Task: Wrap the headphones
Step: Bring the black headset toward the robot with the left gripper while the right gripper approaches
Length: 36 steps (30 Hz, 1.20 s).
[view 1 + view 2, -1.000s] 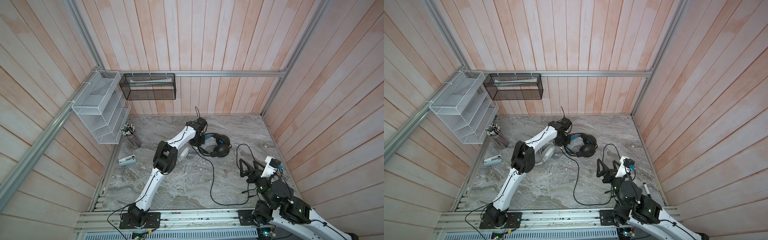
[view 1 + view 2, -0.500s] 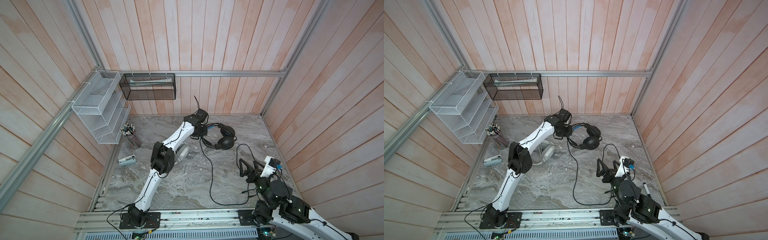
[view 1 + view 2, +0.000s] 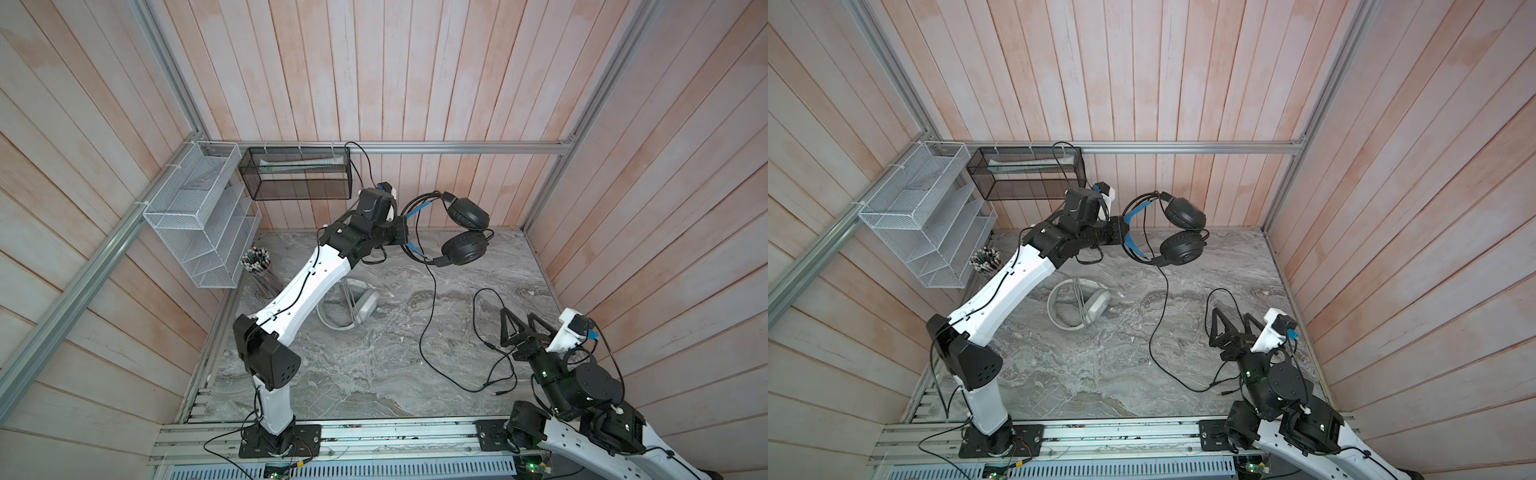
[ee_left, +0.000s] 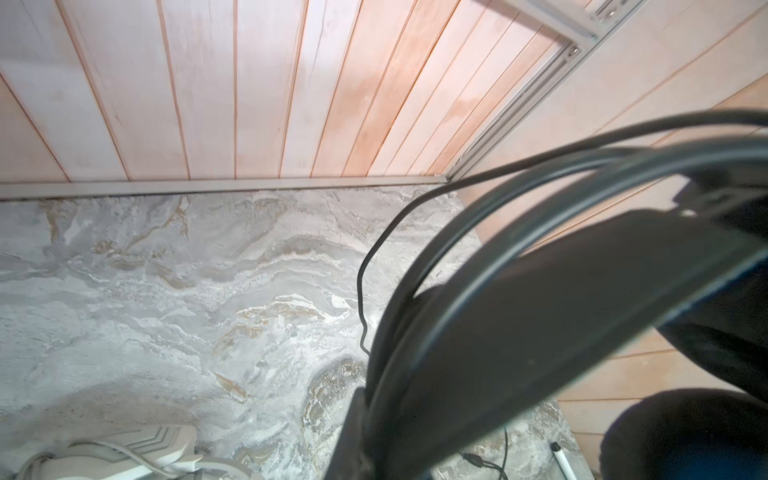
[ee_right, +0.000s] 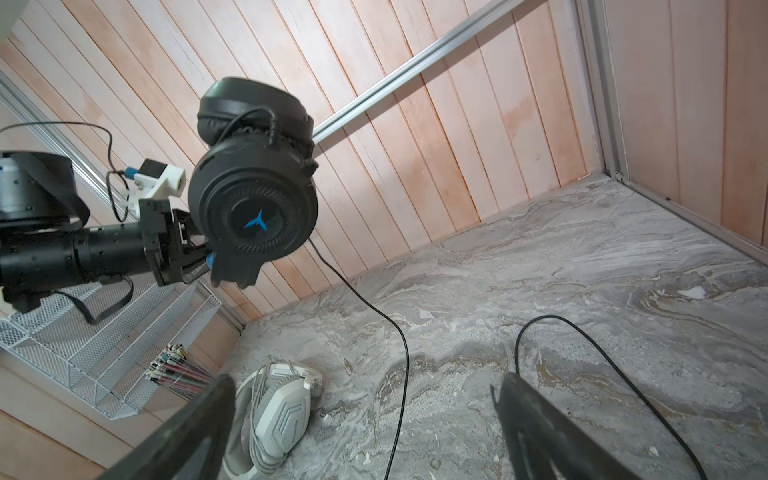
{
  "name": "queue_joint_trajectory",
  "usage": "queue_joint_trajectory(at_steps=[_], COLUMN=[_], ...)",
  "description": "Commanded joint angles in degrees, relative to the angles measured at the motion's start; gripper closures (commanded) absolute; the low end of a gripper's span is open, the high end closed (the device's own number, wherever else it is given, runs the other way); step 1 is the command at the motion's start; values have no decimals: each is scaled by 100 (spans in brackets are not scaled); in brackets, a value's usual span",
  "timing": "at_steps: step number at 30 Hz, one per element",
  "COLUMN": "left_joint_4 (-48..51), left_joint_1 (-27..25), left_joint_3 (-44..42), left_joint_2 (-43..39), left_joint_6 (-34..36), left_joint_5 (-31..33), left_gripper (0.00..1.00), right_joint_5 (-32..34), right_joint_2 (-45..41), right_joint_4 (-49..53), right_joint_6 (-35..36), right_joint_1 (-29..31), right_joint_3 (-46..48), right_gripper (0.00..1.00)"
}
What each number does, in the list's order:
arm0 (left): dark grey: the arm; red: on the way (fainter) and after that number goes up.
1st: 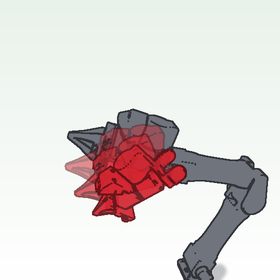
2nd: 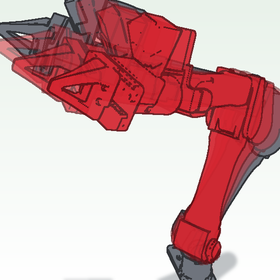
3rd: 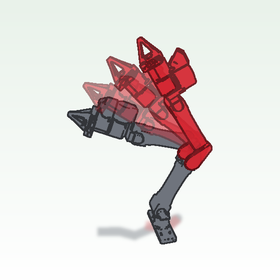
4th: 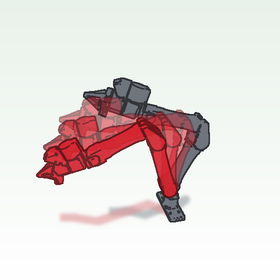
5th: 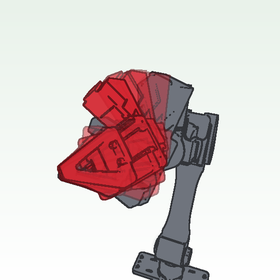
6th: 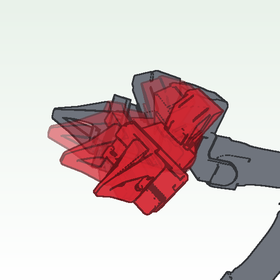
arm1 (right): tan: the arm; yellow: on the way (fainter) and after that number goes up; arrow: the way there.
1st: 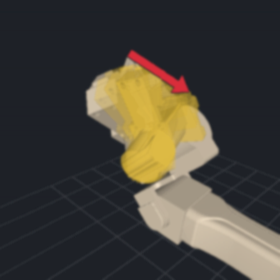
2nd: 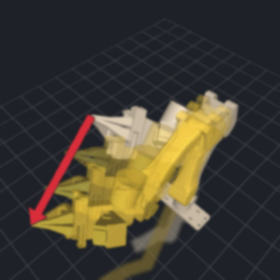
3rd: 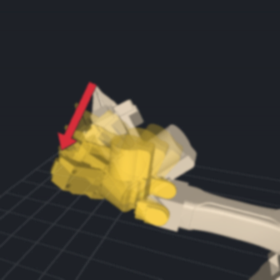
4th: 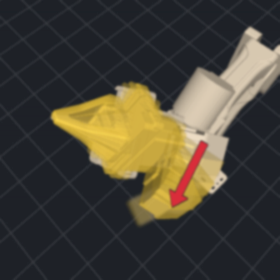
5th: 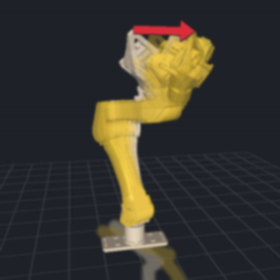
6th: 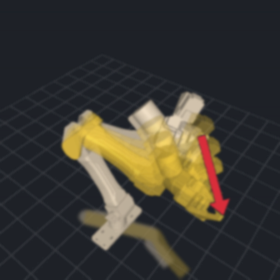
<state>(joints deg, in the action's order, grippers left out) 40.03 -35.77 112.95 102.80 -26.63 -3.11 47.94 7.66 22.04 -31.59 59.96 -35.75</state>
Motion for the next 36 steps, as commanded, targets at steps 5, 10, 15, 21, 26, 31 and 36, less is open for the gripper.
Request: queue_joint_trajectory(at_steps=[5, 10, 15, 21, 26, 31, 36], left_joint_4=[-816, -1335, -1824, -2565, -2717, -2954, -3022], left_joint_1=[8, -8, -5, -72, -305, -440, -449], left_joint_3=[-2468, -4096, -5198, -6190, -6501, -6816, -6886], left_joint_2=[-1727, -3141, -4198, -4924, -5170, -5587, -5689], left_joint_6=[723, 1168, 1520, 1897, 2126, 2132, 2132], left_joint_5=[64, -382, -665, -1136, -1197, -1256, -1380], left_gripper=[100, 100, 100, 100, 100, 100, 100], right_joint_5=[-265, -633, -891, -1167, -1948, -2711, -3982], right_joint_2=[-82, 384, 1402, 2477, 2923, 3385, 3447], right_joint_4=[-354, -607, -724, -744, -713, -471, -759], right_joint_6=[696, 1062, 1356, 1698, 1977, 1778, 1724], right_joint_1=[15, 22, 20, -2, -147, -684, -1490], right_joint_3=[-231, -379, -765, -1516, -1802, -1760, -1628], right_gripper=[0, 0, 0, 0, 0, 0, 0])
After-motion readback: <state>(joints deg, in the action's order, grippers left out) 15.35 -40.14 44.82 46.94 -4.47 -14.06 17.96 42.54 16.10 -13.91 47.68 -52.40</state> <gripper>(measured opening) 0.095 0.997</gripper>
